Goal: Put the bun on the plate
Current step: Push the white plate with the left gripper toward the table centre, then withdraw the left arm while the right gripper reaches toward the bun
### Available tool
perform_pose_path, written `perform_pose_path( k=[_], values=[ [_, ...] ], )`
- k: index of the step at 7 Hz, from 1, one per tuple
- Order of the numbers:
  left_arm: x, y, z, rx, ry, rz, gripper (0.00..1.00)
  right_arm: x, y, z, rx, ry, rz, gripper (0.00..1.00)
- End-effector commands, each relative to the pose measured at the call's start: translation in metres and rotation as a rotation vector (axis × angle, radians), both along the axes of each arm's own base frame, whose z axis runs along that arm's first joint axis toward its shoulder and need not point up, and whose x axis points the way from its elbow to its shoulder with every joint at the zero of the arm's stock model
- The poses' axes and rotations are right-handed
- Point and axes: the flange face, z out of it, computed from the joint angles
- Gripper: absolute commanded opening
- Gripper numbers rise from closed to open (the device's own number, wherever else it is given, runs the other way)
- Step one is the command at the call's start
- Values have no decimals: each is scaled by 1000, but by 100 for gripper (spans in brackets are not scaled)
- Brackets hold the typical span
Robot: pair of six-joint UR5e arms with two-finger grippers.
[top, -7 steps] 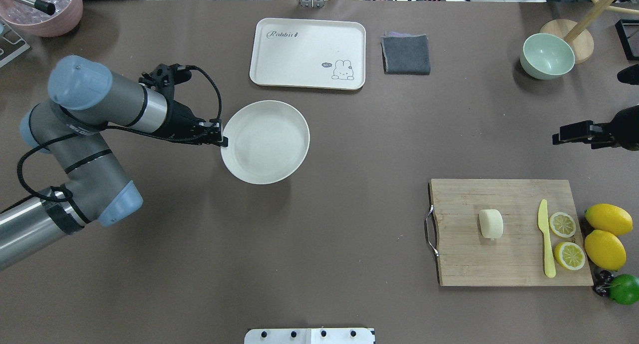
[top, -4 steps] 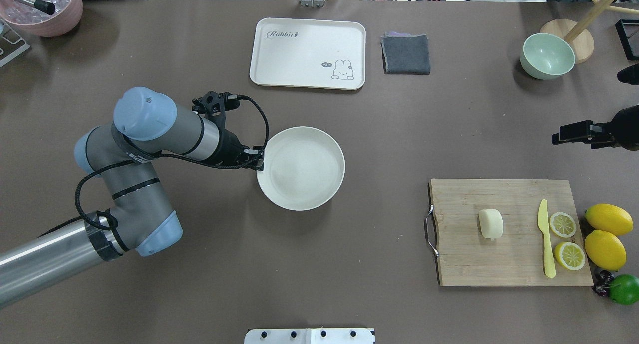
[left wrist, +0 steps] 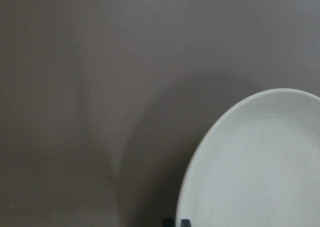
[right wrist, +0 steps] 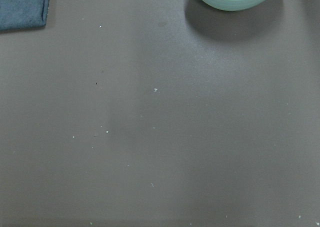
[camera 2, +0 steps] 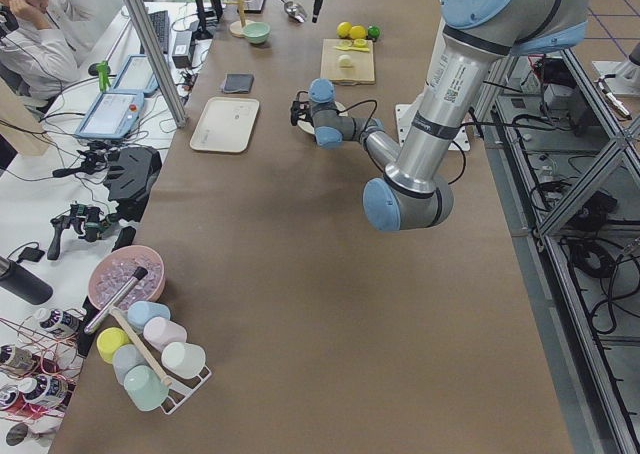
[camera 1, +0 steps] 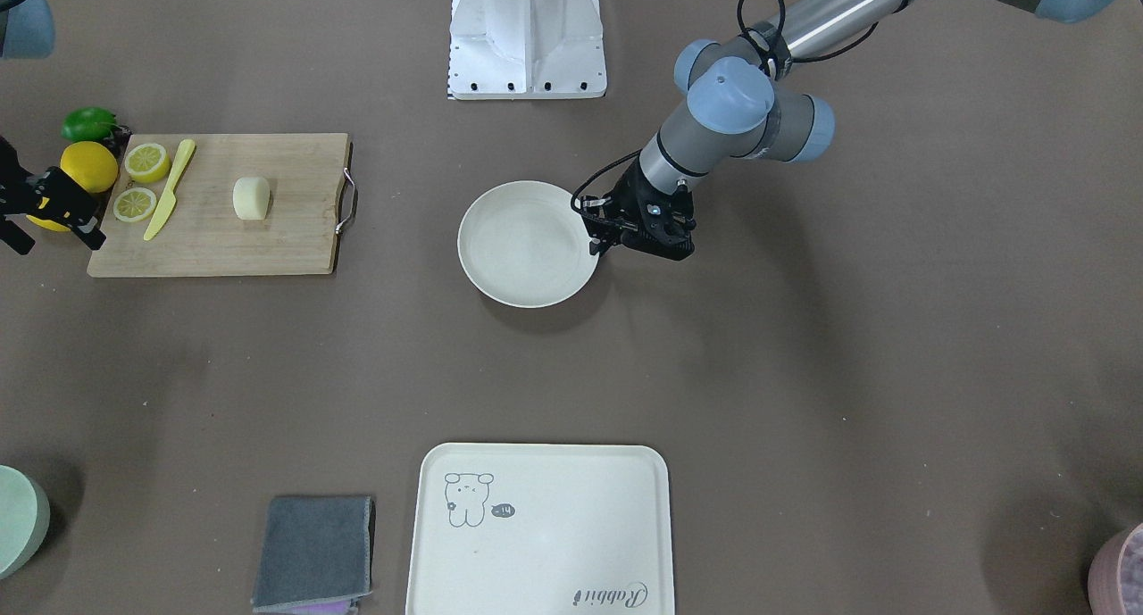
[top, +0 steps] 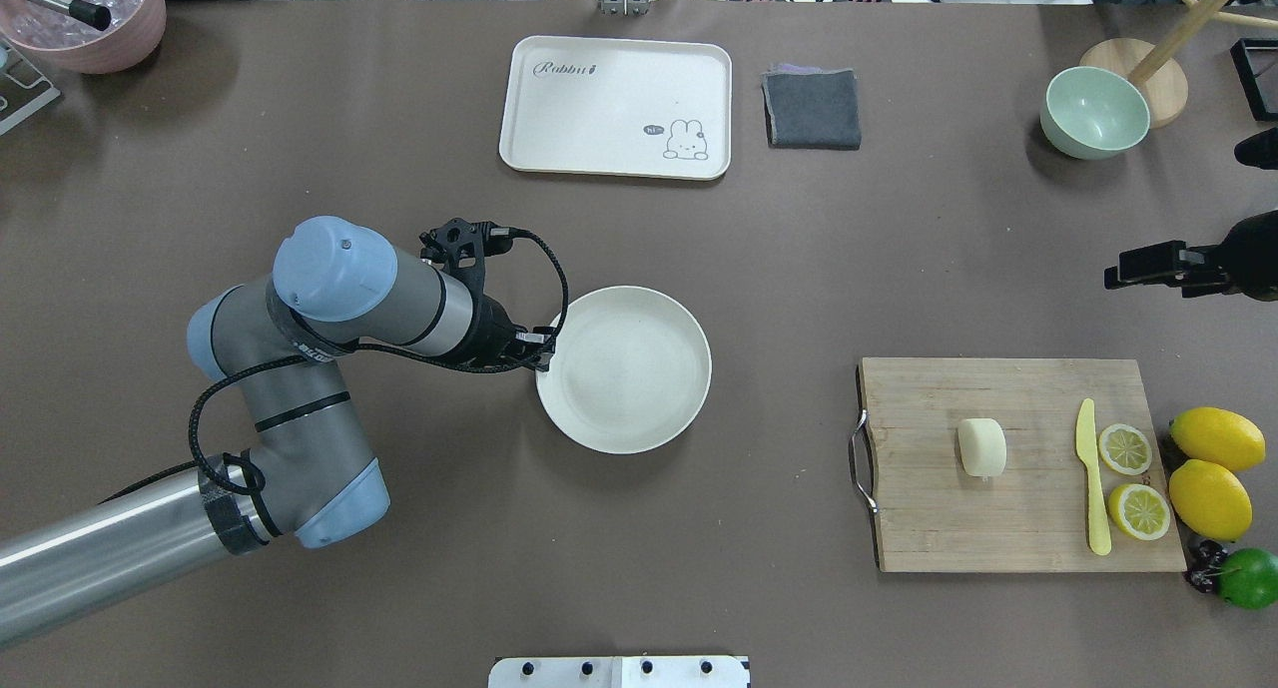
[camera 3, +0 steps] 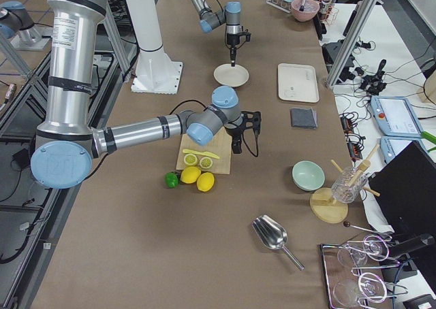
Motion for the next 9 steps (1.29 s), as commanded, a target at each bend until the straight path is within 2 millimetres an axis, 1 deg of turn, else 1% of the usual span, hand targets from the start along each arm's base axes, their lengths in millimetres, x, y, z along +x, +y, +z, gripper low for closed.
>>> perform_pose_path(
  k=[1,2,3,4,5,6,7,8,9],
  values=[
    [4,1,-1,29,-12,-55,98,0,0,0,0,0,0,100],
    [1,0,-3,36,-9,-60,98,-3,1,0,-6,-2,-2,100],
    [-15,-9,-10,42,-3,-70,98,-9,1,-3,-23,-12,3,100],
    [-52,-33,-19,5,-23,-50,98,-22,6,-14,-40,-26,17,100],
    [-101,-61,-30,16,-48,-37,98,-40,16,-26,-55,-33,24,100],
    [-159,-91,-28,27,-107,-24,98,-61,26,-34,-68,-34,36,100],
    [-213,-108,-7,74,-186,-7,98,-82,37,-38,-84,-30,44,99],
    [-283,-134,30,91,-263,3,98,-109,50,-38,-96,-11,63,99],
    [-352,-154,65,125,-344,15,98,-131,62,-32,-92,34,57,99]
  ],
)
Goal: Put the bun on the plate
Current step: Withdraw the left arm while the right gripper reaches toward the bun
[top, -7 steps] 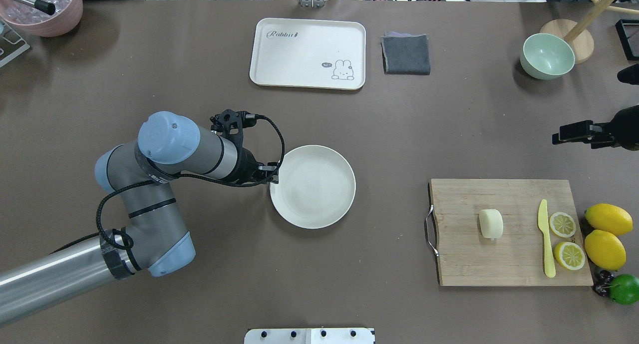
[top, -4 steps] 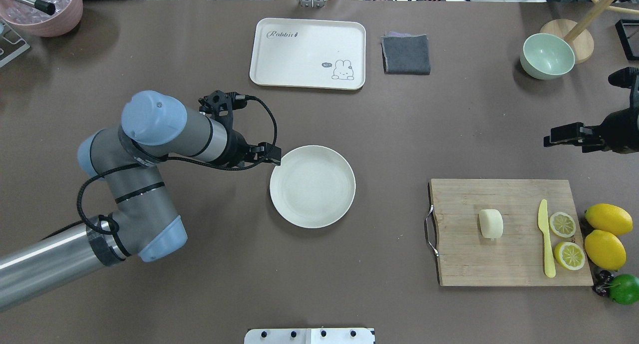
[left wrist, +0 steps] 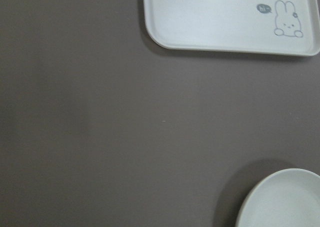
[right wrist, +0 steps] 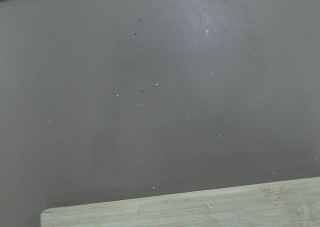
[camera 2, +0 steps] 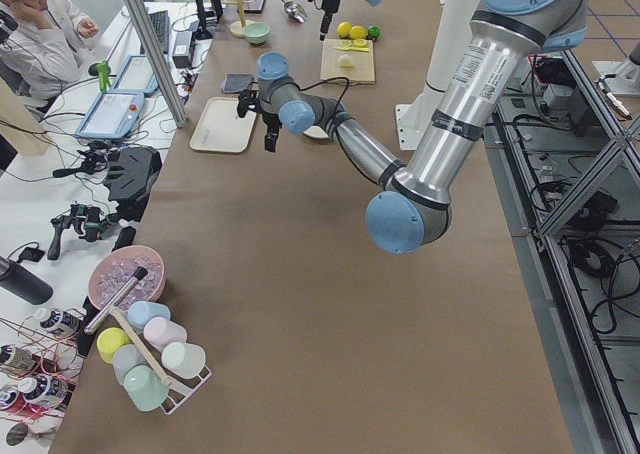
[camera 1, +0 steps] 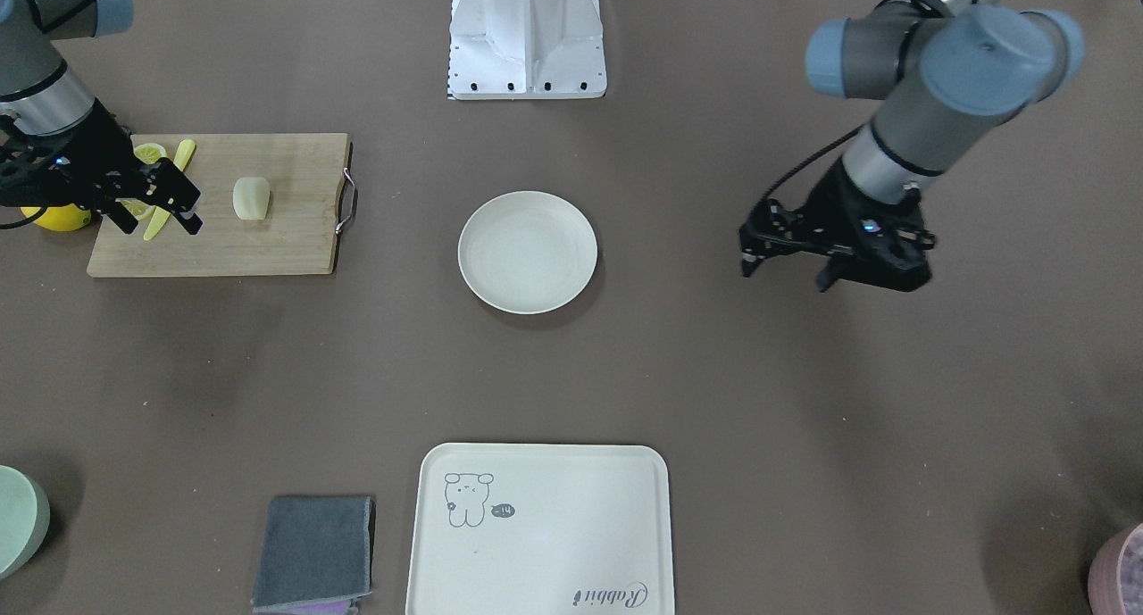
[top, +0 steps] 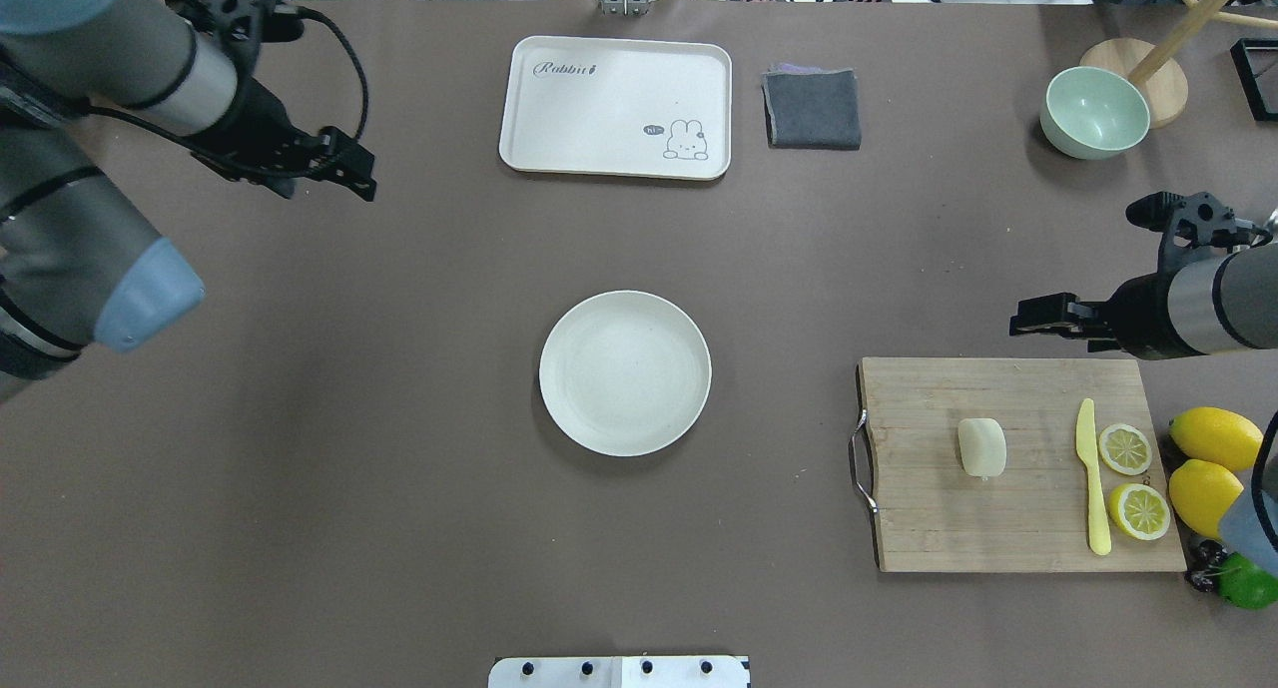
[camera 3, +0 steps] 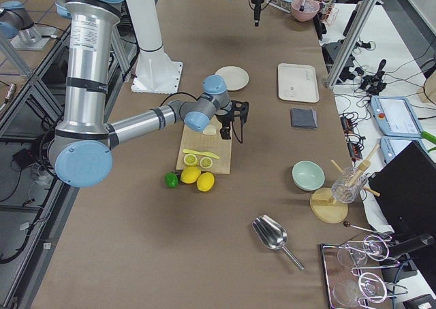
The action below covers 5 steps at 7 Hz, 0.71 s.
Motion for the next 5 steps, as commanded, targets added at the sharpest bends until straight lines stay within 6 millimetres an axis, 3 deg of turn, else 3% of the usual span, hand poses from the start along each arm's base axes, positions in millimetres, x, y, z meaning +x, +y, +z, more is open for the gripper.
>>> perform_pose_path(
  k=[1,3,4,5],
  values=[
    [-155,-34,74,60,-170,48,98,-43,22,2,-19,72,-24,99],
    [-291,-25,153,95,-255,94,98,-57,32,-1,-16,73,-55,99],
    [-326,-5,216,47,-263,111,98,-59,35,-1,-15,69,-63,99],
    [-334,-6,221,62,-220,82,98,-62,36,-1,-14,70,-68,99]
  ],
)
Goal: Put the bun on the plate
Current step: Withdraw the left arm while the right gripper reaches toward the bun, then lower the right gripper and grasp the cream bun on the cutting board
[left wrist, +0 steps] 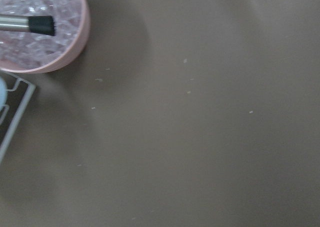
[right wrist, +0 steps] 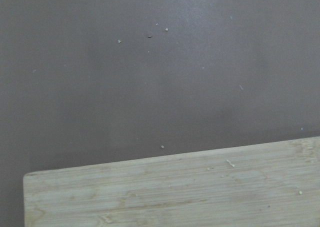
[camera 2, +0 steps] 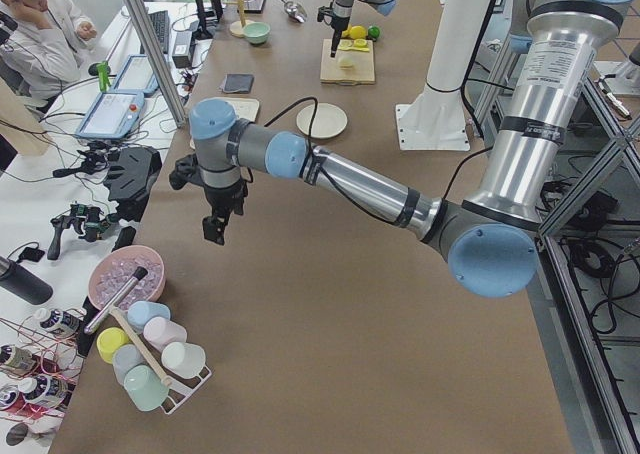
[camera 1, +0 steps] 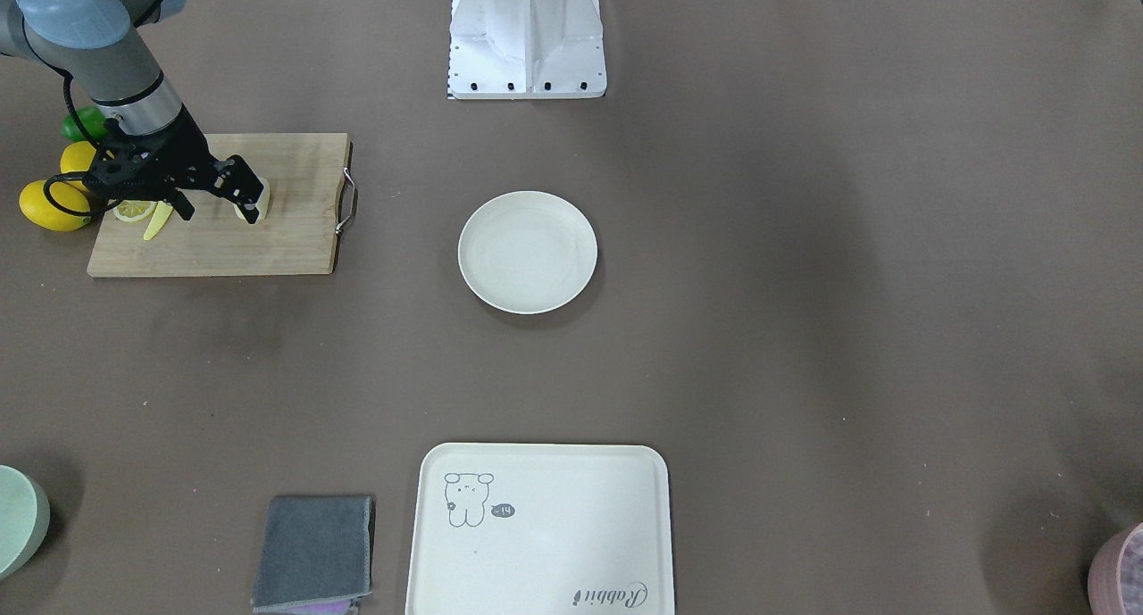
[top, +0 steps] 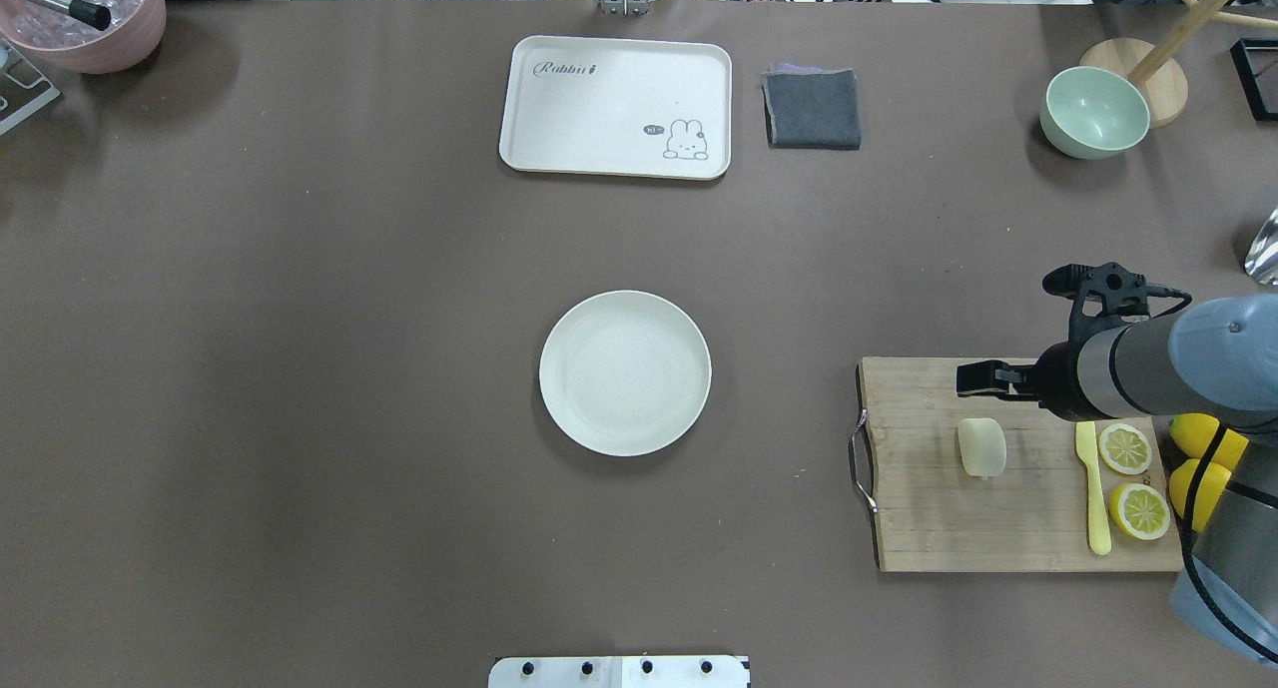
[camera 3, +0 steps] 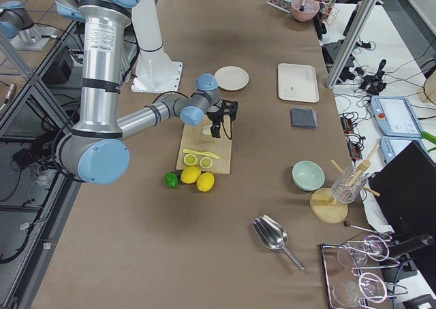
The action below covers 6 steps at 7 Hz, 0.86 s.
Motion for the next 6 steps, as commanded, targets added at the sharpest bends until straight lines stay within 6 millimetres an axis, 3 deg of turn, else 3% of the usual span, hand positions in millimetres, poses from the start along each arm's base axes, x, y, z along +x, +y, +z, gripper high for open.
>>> perform_pose_path(
  k=[1,4,6],
  values=[
    [-23,13,36,-50,88,-42,98,-5,5,-1,-4,-3,-10,99],
    [-20,11,36,-48,89,-39,98,-36,33,1,18,16,-61,100],
    [-16,10,34,-38,92,-32,98,-44,47,6,27,33,-109,100]
  ],
)
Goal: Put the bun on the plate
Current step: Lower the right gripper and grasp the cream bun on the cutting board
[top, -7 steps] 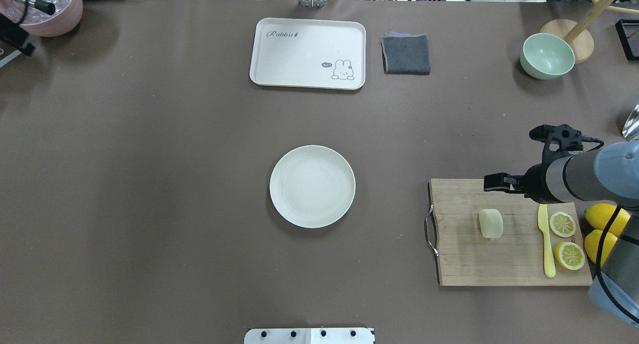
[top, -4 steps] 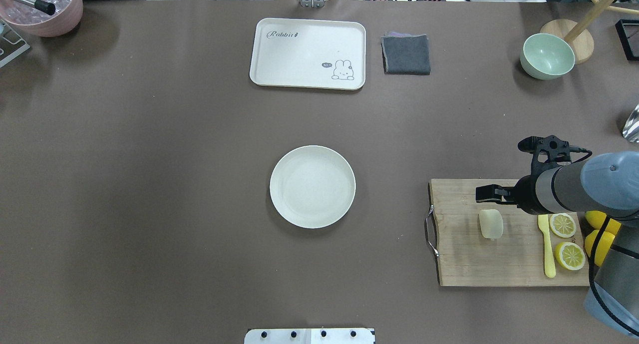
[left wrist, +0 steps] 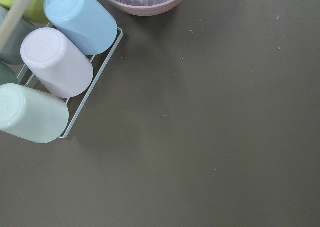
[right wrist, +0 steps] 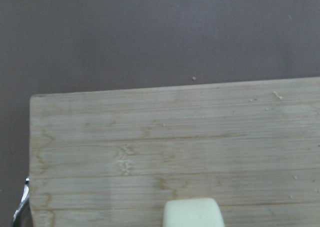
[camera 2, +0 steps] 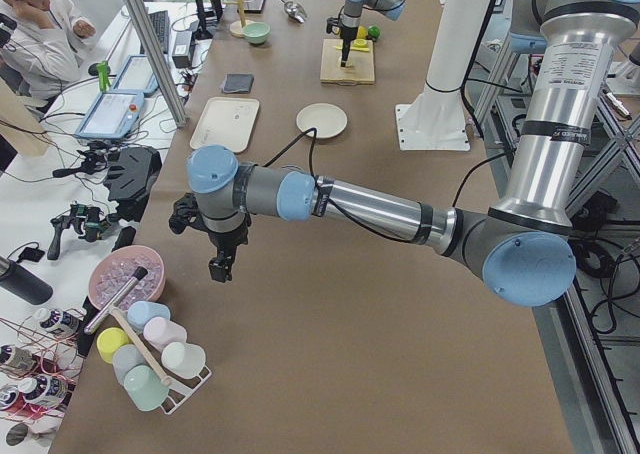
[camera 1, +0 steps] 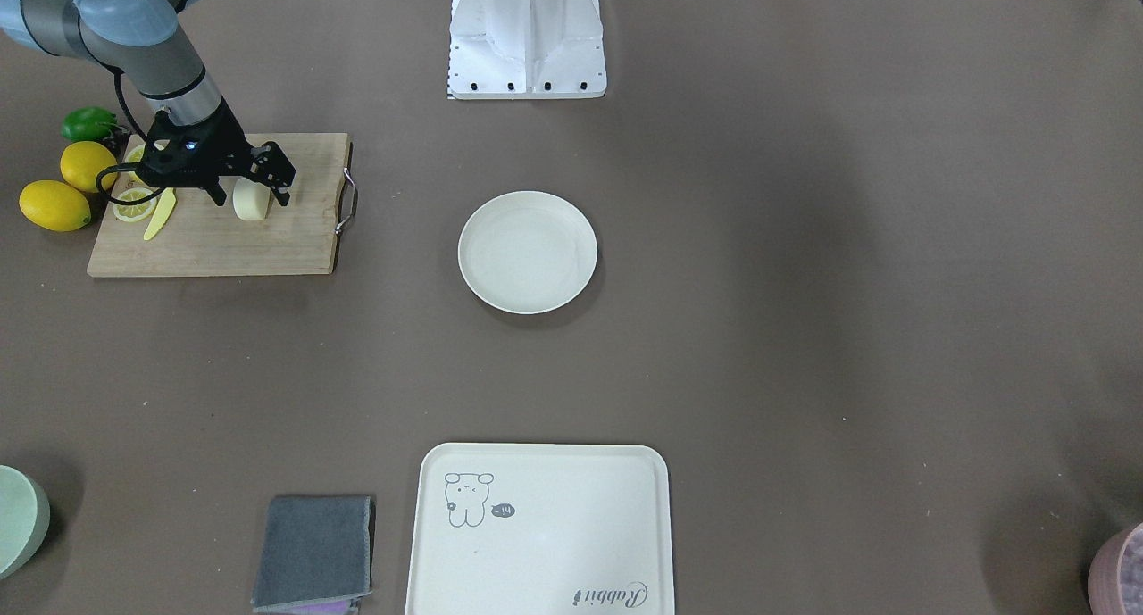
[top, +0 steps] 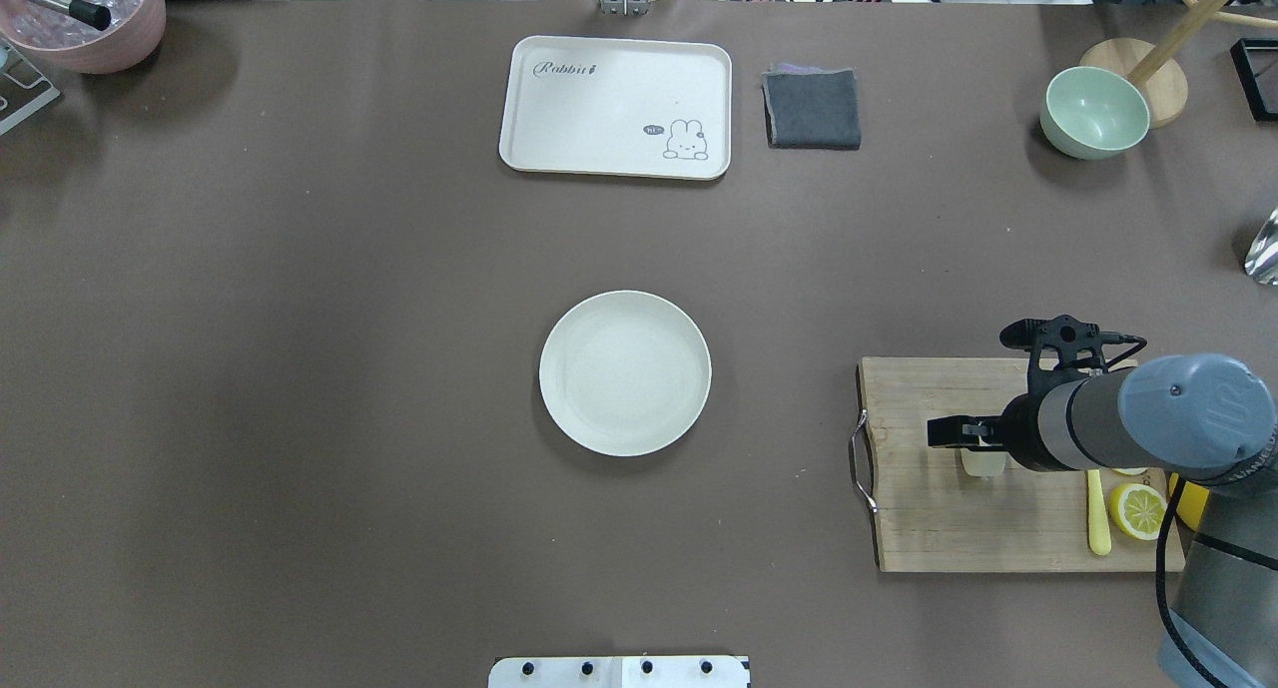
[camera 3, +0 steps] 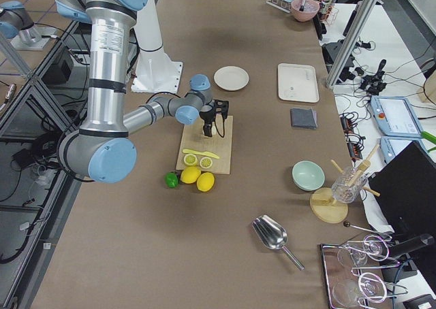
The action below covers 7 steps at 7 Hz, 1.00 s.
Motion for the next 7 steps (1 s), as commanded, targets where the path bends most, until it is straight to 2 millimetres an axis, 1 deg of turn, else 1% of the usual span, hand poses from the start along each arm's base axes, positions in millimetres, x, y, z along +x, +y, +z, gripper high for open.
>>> perform_pose_path(
  k=[1,2,3,4,5,6,7],
  values=[
    [3,2,3,14,1,4,98,-6,8,6,9,25,-19,97],
    [3,3,5,18,2,4,98,-5,7,6,9,31,-12,77],
    [4,5,6,20,1,5,98,-4,5,5,13,32,-7,45],
    [5,6,8,17,1,7,98,-3,4,5,13,32,-6,28],
    [5,5,9,15,1,7,98,-1,2,0,15,28,1,20],
    [5,5,9,15,1,7,98,2,2,-12,7,41,4,18],
    [5,5,12,9,1,7,98,7,4,-32,-3,47,2,15]
  ],
)
